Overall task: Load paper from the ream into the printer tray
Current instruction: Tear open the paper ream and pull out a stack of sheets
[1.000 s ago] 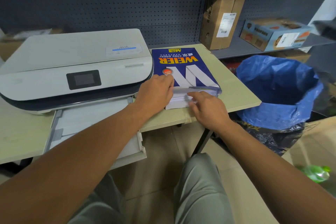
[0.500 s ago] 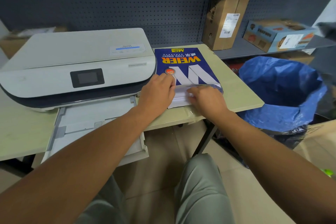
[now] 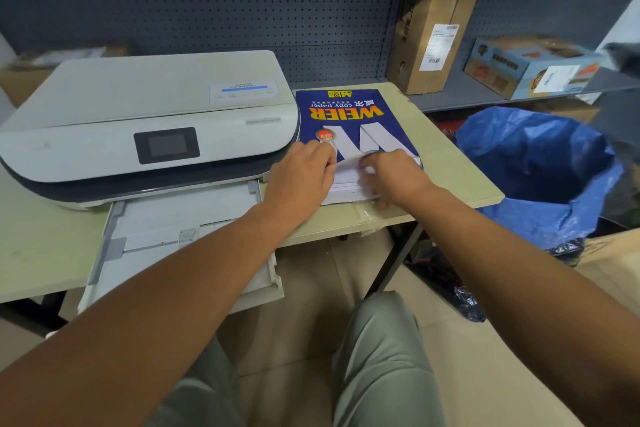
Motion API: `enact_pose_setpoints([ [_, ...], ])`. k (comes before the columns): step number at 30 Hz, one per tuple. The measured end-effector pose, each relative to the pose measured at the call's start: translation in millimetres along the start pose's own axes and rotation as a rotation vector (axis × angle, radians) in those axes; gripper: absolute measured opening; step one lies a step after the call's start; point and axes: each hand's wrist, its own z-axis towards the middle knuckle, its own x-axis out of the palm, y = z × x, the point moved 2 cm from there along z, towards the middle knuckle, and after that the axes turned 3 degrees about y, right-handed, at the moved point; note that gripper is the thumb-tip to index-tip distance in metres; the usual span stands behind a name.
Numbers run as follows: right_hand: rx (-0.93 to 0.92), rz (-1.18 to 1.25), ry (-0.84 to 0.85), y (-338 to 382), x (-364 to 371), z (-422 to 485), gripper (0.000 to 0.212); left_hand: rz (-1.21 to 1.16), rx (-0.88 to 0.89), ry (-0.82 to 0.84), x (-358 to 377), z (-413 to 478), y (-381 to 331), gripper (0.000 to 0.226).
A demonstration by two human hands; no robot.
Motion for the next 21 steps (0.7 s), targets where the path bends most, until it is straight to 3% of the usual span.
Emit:
enact_pose_setpoints([
  [2,-0.032,0.023,-0.031,-0.2,0.0,0.8,0.049,0.005,-0.002,-0.003,-0.5,-0.2,0.4,0.016],
  [11,-0.065,-0.042,-0.032,-2.9,-1.8,4.1,0.060,0.009,-0.003,0.009,-1.3,-1.9,-2.0,0.015],
  [17,-0.025,0.108,-0.016,-6.0,-2.2,6.8,0.035,0.012,0.005,0.009,-1.2,-1.1,-1.8,0.018],
  [21,-0.039,0.114,-0.010,-6.7,-2.4,5.9,0.039,0.012,0.003,0.006,-0.5,-1.4,-0.9,0.020],
])
